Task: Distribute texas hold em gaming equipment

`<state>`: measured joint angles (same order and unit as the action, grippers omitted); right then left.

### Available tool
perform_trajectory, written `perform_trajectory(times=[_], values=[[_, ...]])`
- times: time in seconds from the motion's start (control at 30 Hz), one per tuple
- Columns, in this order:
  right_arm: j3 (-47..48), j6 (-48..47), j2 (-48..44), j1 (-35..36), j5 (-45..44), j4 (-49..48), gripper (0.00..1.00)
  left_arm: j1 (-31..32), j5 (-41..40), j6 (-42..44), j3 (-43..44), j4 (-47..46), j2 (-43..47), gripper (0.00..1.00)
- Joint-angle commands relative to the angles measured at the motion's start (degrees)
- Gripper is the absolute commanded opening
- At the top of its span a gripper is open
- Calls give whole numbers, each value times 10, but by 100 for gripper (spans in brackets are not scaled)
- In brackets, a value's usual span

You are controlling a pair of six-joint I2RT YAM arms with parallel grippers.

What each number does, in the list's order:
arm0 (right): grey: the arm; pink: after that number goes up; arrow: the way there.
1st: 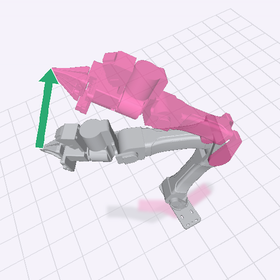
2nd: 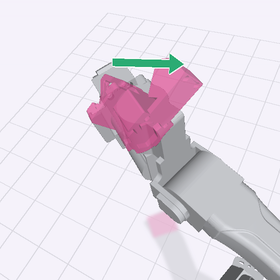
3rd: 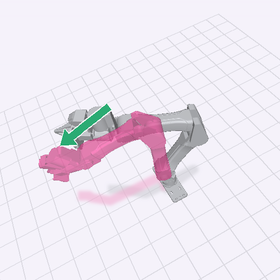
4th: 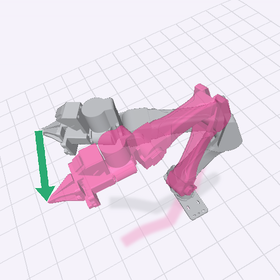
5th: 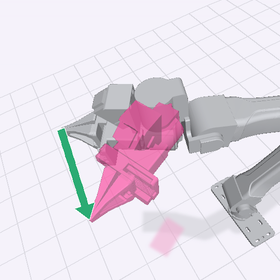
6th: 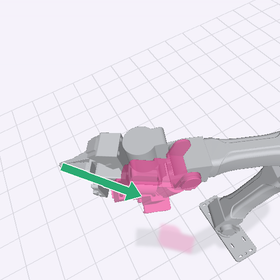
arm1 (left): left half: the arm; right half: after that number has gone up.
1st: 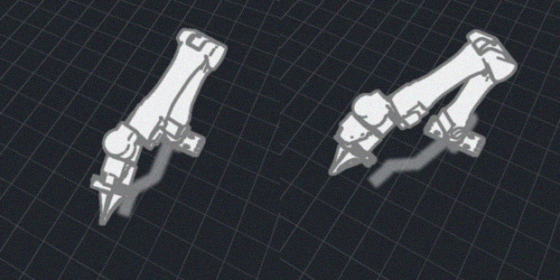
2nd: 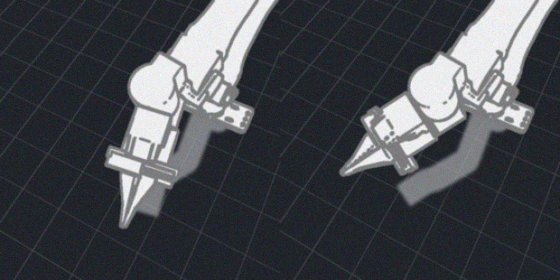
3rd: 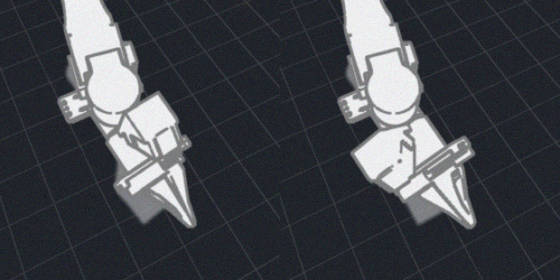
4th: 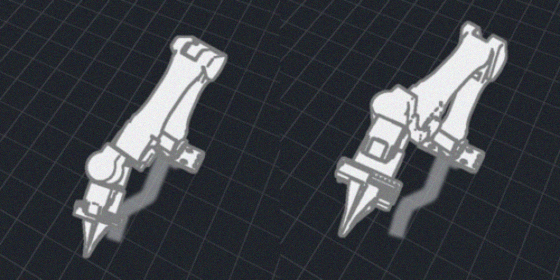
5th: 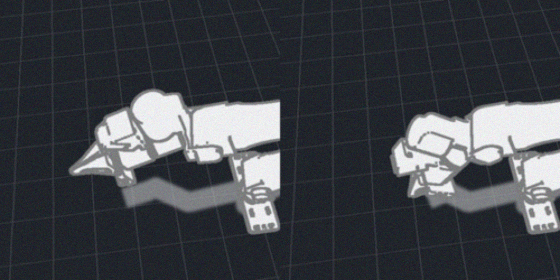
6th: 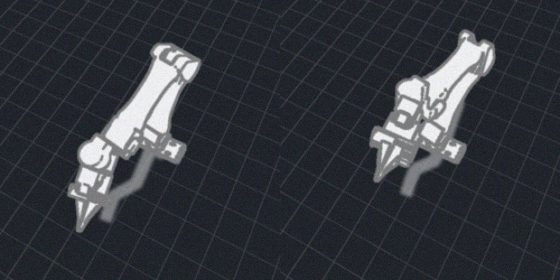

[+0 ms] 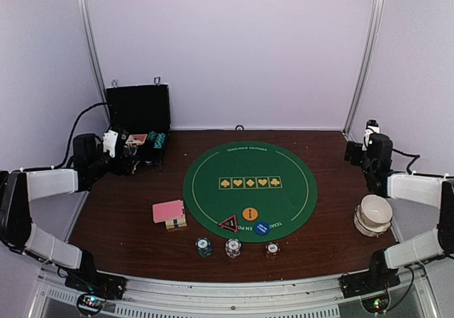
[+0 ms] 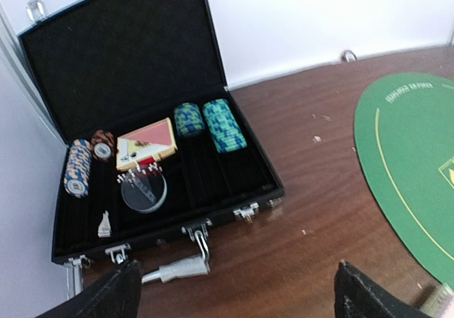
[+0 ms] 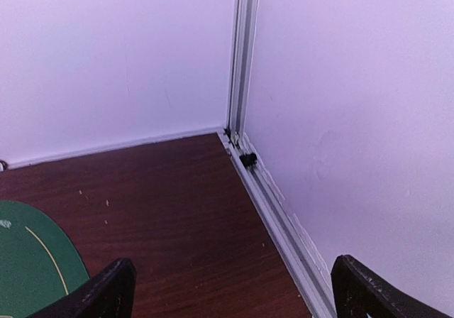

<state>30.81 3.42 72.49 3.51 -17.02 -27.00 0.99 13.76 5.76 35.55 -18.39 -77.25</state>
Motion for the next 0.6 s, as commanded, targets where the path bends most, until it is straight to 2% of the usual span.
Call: perform_trajectory(times=[0.0,0.07,0.13,0.17,0.2,0.37,0.47,0.57], values=[[138,34,-38,0,20,251,100,-5,27,11,97,249,18,98],[194,10,-27,-1,33,302,100,-5,43,7,154,331,17,98],[241,117,-7,-5,-29,358,100,-5,49,2,203,398,23,98],[278,166,4,-9,-27,422,99,-5,50,1,225,425,27,98],[296,177,14,-14,3,441,100,-5,53,0,244,451,32,98],[287,182,11,-8,198,404,99,-10,58,-4,323,546,50,98],[273,193,-18,42,216,387,99,-18,55,-7,358,594,53,98],[292,184,-13,128,227,414,99,-18,49,-5,390,634,53,98]])
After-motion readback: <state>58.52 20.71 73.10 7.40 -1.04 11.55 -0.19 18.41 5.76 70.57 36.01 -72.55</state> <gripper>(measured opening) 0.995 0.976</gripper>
